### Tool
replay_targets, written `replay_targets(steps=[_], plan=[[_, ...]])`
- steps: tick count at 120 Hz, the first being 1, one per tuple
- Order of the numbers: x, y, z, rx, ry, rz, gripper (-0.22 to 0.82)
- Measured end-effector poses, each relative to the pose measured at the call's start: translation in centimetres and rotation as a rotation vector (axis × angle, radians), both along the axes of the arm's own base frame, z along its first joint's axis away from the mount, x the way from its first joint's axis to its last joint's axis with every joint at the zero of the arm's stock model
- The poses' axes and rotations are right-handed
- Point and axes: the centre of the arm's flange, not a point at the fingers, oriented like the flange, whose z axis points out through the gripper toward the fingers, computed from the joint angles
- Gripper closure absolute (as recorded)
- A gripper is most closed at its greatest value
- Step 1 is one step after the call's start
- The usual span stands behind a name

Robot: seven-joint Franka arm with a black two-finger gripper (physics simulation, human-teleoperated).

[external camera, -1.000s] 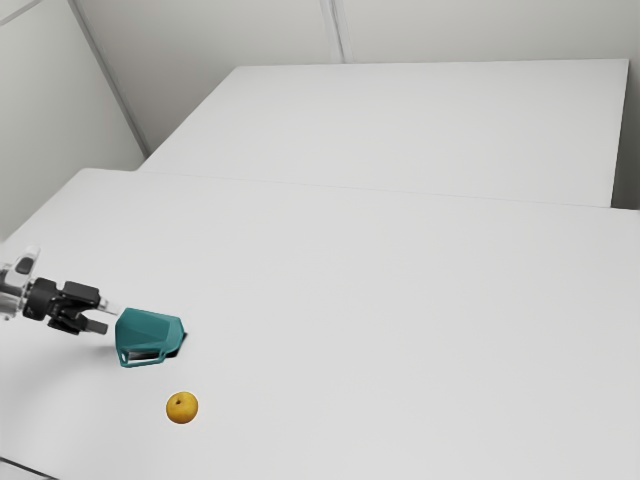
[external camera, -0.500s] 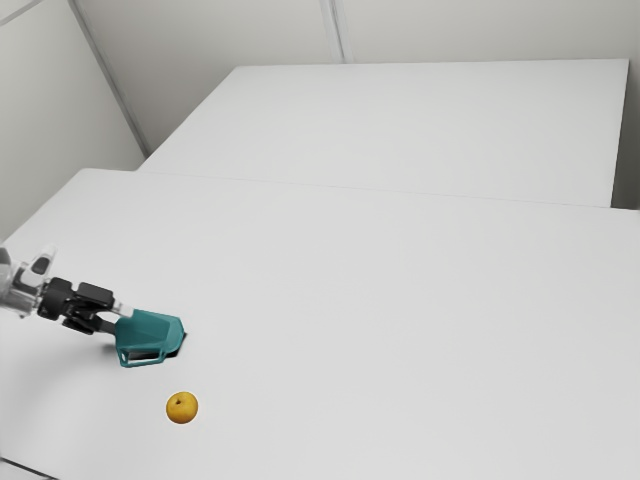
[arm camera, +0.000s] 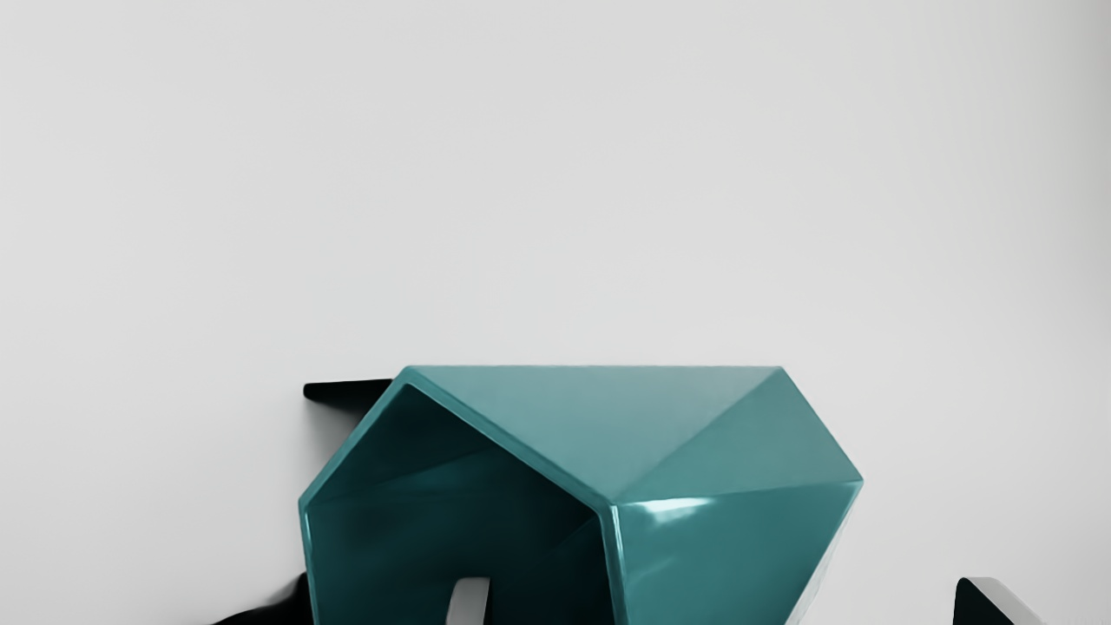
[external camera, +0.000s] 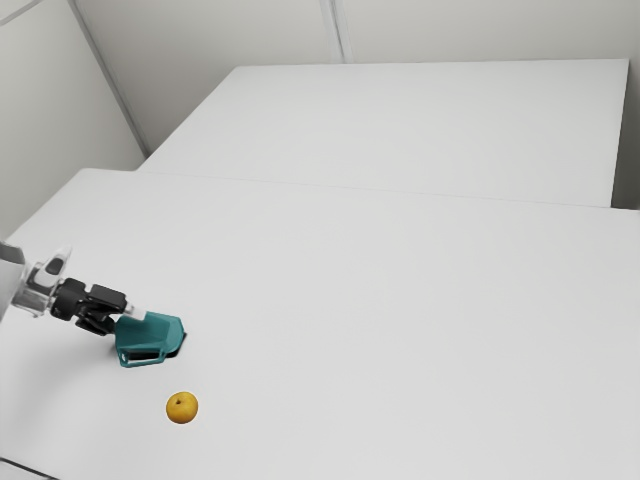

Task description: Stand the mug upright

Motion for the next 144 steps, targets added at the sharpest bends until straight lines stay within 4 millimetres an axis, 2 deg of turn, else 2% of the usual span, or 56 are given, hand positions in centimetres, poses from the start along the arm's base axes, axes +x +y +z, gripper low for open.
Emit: replay_targets(steps=[13, 58, 99, 117, 144], plan=[[-0.1, -0.1, -0.1, -0.003, 0.001, -0.002, 0.08], [0.1, -0.5, 0.2, -0.005, -0.01, -0.015, 0.44], [0.5, -0.9, 1.0, 0.001, -0.026, -0.032, 0.67], [0.9, -1.5, 1.6, 0.008, -0.037, -0.048, 0.7], [1.5, -2.3, 4.3, 0.031, -0.091, -0.07, 0.76]])
